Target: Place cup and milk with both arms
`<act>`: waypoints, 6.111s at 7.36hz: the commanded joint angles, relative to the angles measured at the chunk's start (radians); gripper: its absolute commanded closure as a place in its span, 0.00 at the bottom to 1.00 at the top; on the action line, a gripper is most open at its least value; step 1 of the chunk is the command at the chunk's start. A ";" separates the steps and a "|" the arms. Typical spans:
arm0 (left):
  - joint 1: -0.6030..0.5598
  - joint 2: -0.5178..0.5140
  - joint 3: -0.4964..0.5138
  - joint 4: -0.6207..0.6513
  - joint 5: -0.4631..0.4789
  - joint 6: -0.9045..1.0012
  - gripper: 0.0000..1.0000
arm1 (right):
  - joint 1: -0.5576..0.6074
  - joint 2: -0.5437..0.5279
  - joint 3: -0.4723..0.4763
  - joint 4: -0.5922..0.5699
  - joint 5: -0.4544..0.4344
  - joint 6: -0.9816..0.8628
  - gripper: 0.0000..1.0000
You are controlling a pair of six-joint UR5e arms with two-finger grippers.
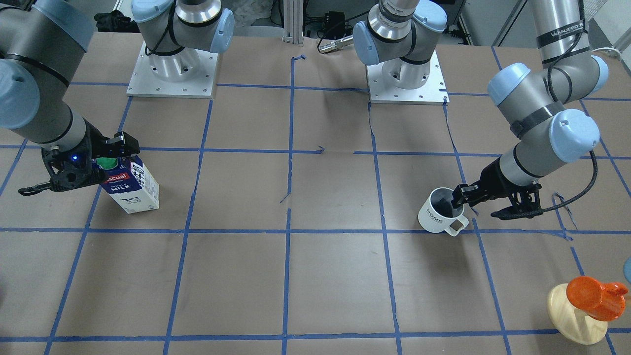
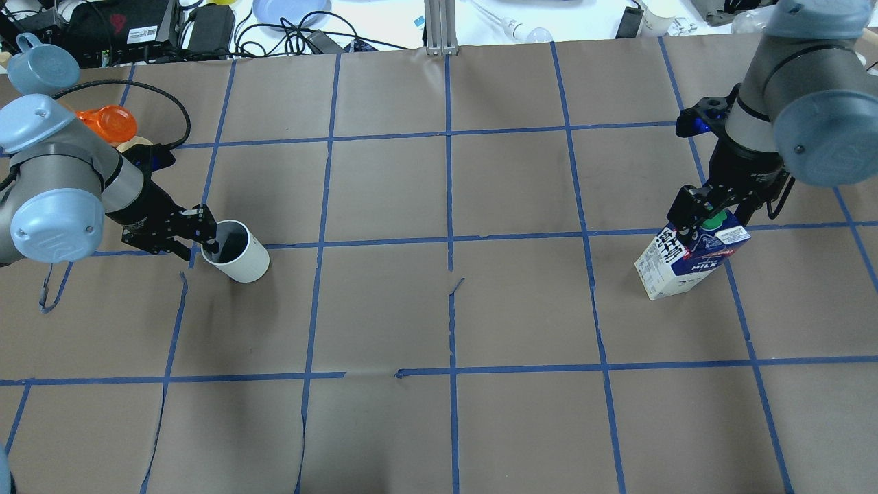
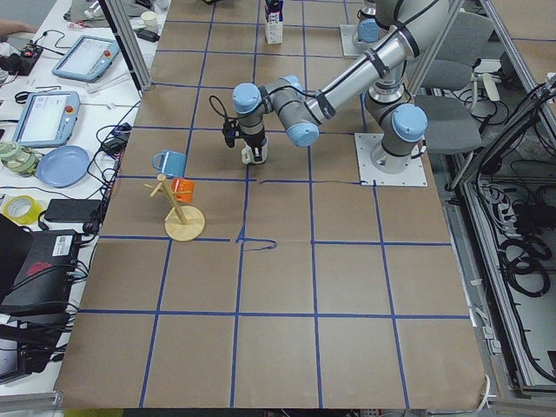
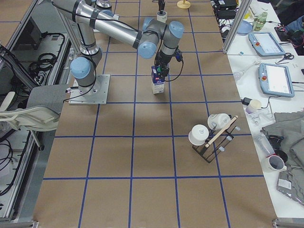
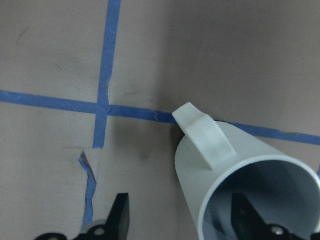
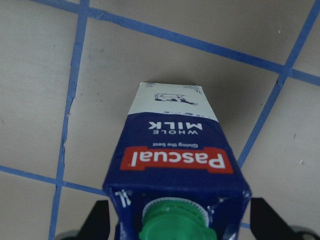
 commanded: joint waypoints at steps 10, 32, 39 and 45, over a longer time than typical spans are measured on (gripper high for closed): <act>-0.566 -0.008 0.167 0.021 -0.125 -0.546 1.00 | 0.001 -0.001 0.010 -0.005 -0.006 0.013 0.36; -0.287 0.222 0.285 -0.292 0.118 -0.098 0.00 | 0.498 0.232 -0.353 0.007 0.154 0.857 0.42; -0.333 0.182 0.428 -0.435 0.106 -0.184 0.00 | 0.498 0.240 -0.336 0.007 0.155 0.843 0.29; -0.333 0.179 0.417 -0.432 0.099 -0.187 0.00 | 0.468 0.070 -0.402 0.105 0.128 0.779 0.00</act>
